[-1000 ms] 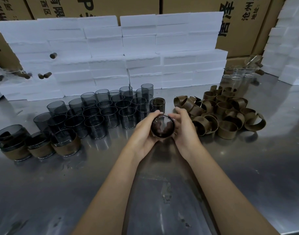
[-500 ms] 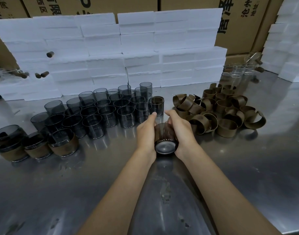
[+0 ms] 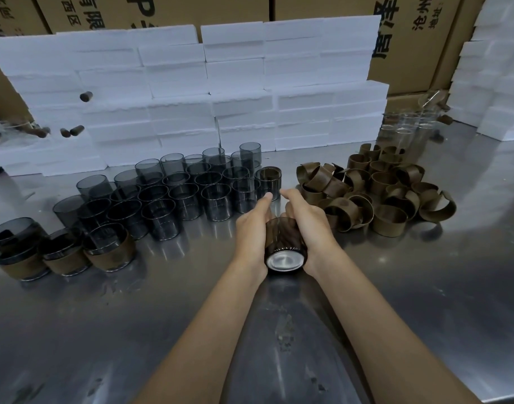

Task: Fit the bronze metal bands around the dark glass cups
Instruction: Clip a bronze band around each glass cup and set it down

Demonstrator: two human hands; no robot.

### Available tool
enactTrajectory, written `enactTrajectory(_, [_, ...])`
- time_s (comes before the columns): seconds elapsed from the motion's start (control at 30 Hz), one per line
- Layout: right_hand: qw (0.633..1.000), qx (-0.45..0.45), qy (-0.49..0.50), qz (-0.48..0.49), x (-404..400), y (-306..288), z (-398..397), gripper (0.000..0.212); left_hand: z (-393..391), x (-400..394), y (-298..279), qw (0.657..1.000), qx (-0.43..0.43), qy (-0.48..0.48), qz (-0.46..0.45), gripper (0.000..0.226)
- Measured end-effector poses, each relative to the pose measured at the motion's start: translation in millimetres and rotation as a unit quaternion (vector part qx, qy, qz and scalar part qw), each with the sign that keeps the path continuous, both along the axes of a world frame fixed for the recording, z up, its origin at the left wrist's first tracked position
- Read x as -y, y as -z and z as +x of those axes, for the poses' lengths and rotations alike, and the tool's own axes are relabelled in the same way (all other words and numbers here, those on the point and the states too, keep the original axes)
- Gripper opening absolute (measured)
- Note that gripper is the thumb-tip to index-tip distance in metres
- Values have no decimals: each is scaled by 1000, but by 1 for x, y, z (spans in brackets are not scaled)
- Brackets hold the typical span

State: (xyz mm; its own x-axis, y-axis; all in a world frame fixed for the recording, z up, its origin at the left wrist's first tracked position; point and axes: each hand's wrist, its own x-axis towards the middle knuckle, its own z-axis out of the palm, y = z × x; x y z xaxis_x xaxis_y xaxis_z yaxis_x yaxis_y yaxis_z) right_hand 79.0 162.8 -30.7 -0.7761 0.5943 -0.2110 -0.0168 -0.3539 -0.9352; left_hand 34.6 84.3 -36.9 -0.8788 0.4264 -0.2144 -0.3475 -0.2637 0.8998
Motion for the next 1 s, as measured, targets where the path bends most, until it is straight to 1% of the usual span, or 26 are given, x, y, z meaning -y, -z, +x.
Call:
enactTrajectory(0.1, [1000,-11,12,-1,-1,0,1,45,-2,-1,0,999,-21,-4,-35,35])
enactTrajectory(0.17, [999,-29,43,-6,-5,-2,2,50,-2,-1,-2,998,-42,26,-36,40])
enactTrajectory(0.23, [994,-52,94,9,-11,-5,3,55,0,-1,-2,992,-89,82,-36,27])
enactTrajectory(0.27, [990,-71,121,19,-15,-7,4,56,3,-1,-3,986,-116,111,-48,27])
enactTrajectory(0.37, [977,-141,160,21,-26,-11,10,53,11,-2,0,960,-177,199,-89,65])
enactTrajectory(0.4, [975,-154,156,20,-29,-11,11,50,14,-2,1,954,-187,213,-92,71])
enactTrajectory(0.47, [974,-174,146,8,-33,-9,13,40,14,-2,3,958,-198,189,-84,77])
enactTrajectory(0.53, [975,-191,114,-11,-37,-7,13,45,13,-3,3,969,-196,138,-58,78])
enactTrajectory(0.63, [981,-185,50,-43,-39,-7,10,53,8,-2,1,979,-189,81,14,67])
enactTrajectory(0.73, [982,-174,-29,-72,-33,-4,5,46,2,1,-2,977,-199,48,53,67])
enactTrajectory(0.8, [979,-171,-72,-81,-29,1,2,44,0,2,-3,976,-202,47,72,67])
enactTrajectory(0.9, [974,-174,-102,-100,-26,3,1,49,0,3,-3,977,-199,39,65,65])
enactTrajectory(1.0, [975,-171,-101,-101,-26,4,1,48,-2,4,-2,978,-207,-15,7,48])
